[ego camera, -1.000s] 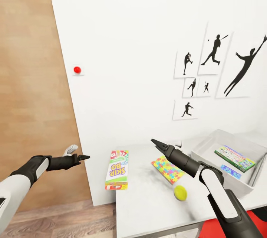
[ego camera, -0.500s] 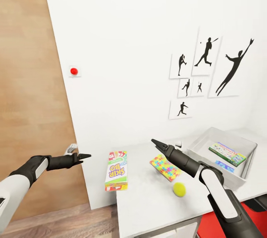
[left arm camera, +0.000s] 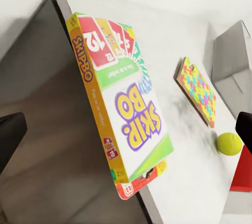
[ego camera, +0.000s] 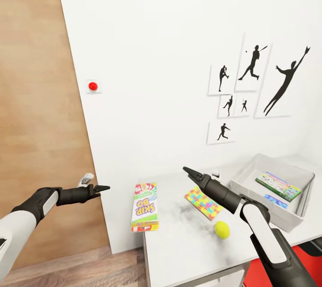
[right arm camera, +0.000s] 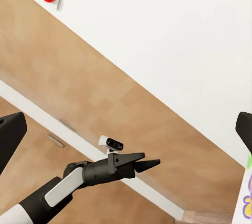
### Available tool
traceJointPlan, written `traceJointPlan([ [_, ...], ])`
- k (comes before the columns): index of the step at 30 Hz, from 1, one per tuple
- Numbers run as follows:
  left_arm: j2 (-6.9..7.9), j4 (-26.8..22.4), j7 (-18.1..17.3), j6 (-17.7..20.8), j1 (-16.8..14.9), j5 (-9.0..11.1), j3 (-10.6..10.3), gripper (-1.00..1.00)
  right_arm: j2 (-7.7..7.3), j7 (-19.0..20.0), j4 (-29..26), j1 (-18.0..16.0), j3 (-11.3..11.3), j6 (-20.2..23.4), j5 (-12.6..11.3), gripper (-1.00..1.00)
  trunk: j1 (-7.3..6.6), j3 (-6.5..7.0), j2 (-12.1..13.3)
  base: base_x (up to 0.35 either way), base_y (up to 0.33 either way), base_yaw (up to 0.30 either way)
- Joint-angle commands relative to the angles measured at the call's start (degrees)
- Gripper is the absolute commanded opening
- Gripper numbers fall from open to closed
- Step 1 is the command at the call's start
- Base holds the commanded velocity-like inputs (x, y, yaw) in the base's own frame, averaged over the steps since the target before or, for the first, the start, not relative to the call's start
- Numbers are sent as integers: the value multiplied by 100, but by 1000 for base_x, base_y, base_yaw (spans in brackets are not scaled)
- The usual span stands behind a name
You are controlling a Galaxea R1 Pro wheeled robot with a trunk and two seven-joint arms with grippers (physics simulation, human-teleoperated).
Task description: Put all the toys in the child's room - the three board games (two on the bed and one on the table), the two jigsaw puzzles on the table, and the tennis ball on the table - inside the toy box on the table in the child's room.
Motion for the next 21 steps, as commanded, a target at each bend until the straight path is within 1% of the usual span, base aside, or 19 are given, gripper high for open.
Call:
traceJointPlan([
  [1,0,0,-15,43,-4,-4,22,100,-3,5,2,-4,2,-16,-15,100,1,-5,-5,1,1,-100],
  [4,7,-3,-11,46,-4,-4,22,100,-4,6,-1,0,9,-117,-14,100,1,10,-5,0,0,-166],
  [11,23,-2,-21,43,-4,0,22,100,-4,6,-2,2,13,-151,-13,100,1,52,-5,0,0,-202],
  [14,28,-5,-25,41,-4,0,22,100,-4,6,-2,2,13,-153,-13,100,1,63,-5,0,0,-116],
  [21,30,1,-26,40,-4,4,22,100,-4,6,-2,2,19,-160,-6,100,154,-58,-286,0,0,-24],
])
